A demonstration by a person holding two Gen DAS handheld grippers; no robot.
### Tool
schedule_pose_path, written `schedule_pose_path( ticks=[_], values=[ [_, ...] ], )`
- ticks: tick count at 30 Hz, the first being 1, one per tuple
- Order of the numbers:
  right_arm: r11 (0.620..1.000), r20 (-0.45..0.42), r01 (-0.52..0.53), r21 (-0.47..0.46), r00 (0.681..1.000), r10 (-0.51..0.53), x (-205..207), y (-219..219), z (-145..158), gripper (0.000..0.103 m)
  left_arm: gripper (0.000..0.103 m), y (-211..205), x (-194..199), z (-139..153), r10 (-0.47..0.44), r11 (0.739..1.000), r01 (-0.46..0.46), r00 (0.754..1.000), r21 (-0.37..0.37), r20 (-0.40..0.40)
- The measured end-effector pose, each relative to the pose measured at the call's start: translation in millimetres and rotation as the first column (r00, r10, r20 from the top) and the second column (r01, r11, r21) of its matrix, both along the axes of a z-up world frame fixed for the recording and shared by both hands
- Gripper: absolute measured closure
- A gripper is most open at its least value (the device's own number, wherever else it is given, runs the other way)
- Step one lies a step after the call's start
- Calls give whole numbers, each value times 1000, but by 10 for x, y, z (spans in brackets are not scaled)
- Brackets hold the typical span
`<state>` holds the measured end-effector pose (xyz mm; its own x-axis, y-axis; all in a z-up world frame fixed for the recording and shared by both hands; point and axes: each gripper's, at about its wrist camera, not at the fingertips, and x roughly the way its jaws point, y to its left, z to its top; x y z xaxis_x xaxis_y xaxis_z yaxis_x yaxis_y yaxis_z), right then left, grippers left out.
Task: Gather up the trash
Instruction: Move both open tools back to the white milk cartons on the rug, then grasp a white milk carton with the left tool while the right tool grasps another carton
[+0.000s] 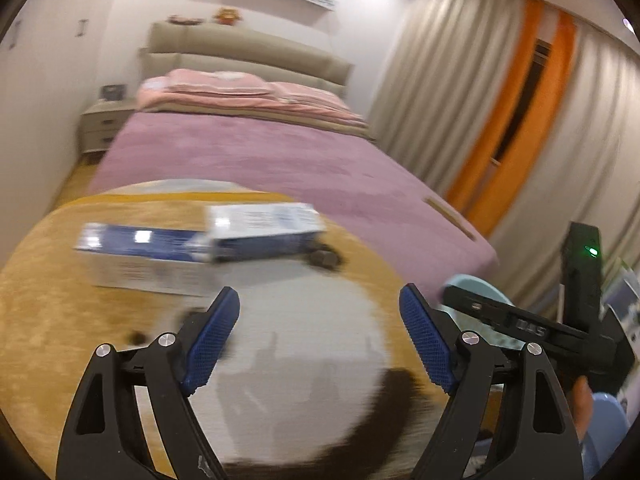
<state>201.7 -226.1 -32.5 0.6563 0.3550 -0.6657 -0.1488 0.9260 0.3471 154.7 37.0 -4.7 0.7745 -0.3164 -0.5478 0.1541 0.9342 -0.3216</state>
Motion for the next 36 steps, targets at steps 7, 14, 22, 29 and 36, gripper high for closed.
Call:
schedule_pose_path(
  ticks=[7, 14, 22, 29, 36],
  values=[
    [996, 2, -71, -57, 997, 71, 251, 565, 78, 36, 23, 907, 215, -14, 193, 980, -191, 981, 52, -36],
    [993, -16, -106, -51, 994, 105, 754, 916, 145, 34, 23, 1395, 573, -125, 248, 967, -240, 965, 90, -88],
    [985, -46, -153, -85, 988, 149, 1423, 1312, 111, 40, 23, 1577, 979, -259, 215, 975, -207, 969, 79, -120],
    [973, -71, -186, -139, 981, 178, 1853, 1531, -39, 60, 30, 1603, 1145, -396, 168, 985, -159, 973, 64, -159],
    [963, -118, -225, -148, 971, 208, 1995, 1571, -121, 60, 40, 1499, 1047, -486, 80, 997, -74, 970, 37, -228]
  ],
)
